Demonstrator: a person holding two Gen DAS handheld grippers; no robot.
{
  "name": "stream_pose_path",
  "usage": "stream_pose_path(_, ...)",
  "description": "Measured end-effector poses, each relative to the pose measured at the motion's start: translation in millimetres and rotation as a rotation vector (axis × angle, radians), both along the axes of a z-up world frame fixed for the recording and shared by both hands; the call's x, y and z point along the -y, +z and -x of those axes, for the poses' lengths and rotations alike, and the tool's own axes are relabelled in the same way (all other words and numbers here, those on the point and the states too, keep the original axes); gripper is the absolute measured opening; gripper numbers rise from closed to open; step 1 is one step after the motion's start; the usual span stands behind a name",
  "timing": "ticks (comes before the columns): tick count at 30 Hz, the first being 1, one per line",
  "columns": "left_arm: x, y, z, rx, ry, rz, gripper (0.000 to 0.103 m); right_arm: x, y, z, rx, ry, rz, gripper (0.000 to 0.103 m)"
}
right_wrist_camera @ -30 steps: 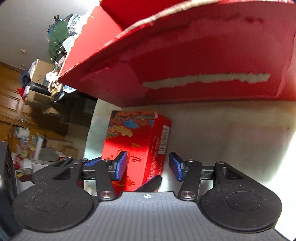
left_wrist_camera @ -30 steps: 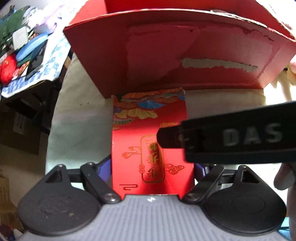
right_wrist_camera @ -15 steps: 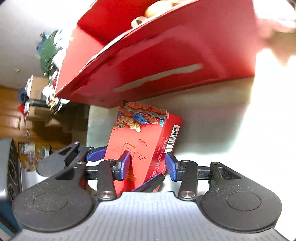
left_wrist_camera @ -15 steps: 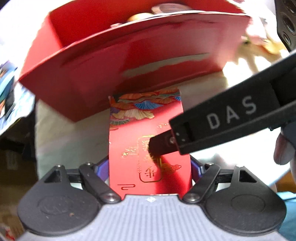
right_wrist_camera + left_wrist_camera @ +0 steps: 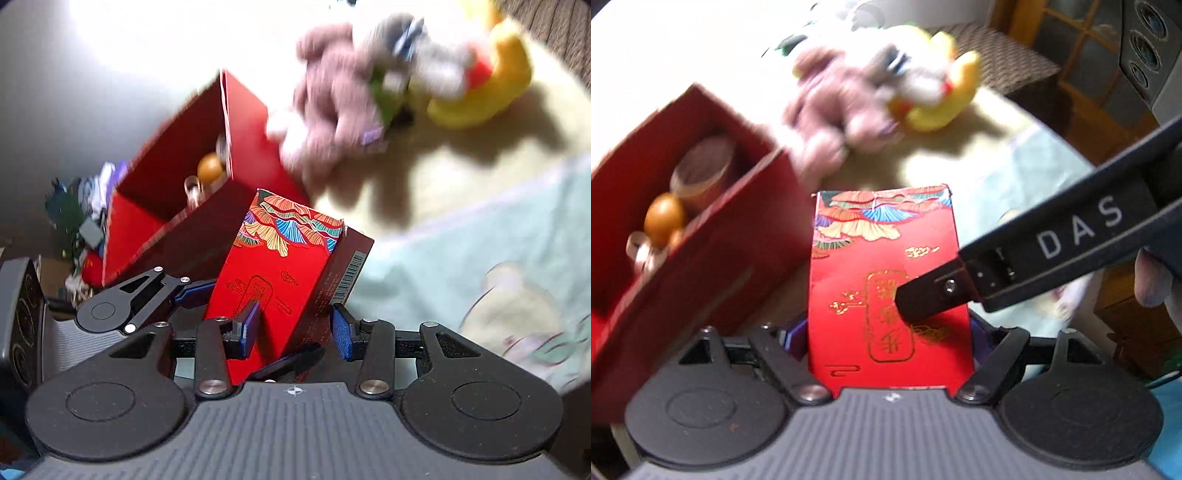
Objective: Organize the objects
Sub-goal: 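Lift the gift box and carry it into the red box, then lower the gift box beside the pouch and open the right gripper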
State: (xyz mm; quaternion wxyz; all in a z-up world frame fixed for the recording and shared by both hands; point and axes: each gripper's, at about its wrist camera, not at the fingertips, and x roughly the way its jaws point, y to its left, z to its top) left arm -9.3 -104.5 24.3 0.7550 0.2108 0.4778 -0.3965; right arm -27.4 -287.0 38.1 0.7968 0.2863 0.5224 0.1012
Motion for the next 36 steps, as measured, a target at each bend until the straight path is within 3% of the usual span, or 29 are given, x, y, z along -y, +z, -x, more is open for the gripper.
stream_pose_path(8,17,62,-8,0.164,-0.009,0.133,0.079,-2,61,-16,0.274,0.013,0.039,0.045)
stream_pose_path(16,-29,110,-55,0.334,0.181,0.173,0.079,-65,83,-89,0.408,0.149,-0.046,0.045)
stream_pose_path(21,-72,107,-91,0.37,0.354,0.13,0.08,-124,70,-140,0.357,0.272,-0.07,0.045)
stream_pose_path(26,-113,78,-124,0.31,0.495,0.081,0.08,-172,40,-177,0.249,0.379,-0.078,0.044)
stream_pose_path(36,-145,18,-159,0.189,0.618,-0.046,0.079,-229,1,-215,0.128,0.556,-0.014,0.044)
